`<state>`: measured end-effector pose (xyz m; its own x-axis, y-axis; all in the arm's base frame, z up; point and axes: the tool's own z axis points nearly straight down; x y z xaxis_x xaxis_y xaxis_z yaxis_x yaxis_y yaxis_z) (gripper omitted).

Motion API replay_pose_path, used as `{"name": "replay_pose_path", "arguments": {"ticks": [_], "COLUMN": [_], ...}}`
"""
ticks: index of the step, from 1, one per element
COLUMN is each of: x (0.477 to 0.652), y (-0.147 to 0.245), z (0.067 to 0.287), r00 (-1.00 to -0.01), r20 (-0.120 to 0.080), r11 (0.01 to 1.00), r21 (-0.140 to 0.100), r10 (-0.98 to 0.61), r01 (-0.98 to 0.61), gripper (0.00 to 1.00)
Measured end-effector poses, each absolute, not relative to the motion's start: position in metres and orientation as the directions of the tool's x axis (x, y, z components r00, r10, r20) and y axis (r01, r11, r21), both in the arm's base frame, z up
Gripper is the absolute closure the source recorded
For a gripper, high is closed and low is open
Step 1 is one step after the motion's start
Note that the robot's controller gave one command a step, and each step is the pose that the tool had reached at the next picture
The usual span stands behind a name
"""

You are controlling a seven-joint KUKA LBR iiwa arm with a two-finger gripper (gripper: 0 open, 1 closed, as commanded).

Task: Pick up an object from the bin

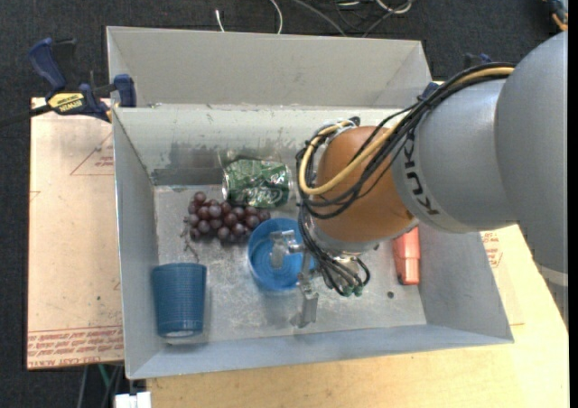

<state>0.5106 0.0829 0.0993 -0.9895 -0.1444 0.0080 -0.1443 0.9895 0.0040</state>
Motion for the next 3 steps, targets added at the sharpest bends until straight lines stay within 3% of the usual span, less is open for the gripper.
{"name": "replay_pose_path", "arguments": {"ticks": [1, 2, 3], "x": [0.533, 0.515, 0.515], "y": [0.061, 0.071, 0.071], "z": [0.070, 0.070, 0.070], "r00": [-0.858, -0.977, -0.977], "r20": [-0.014, 0.002, 0.002], "r11": [0.858, 0.977, 0.977], "r21": [-0.003, 0.005, 0.005], "r10": [-0.514, -0.215, -0.215], "r01": [-0.514, -0.215, -0.215], "gripper": [0.00, 1.00, 1.00]}}
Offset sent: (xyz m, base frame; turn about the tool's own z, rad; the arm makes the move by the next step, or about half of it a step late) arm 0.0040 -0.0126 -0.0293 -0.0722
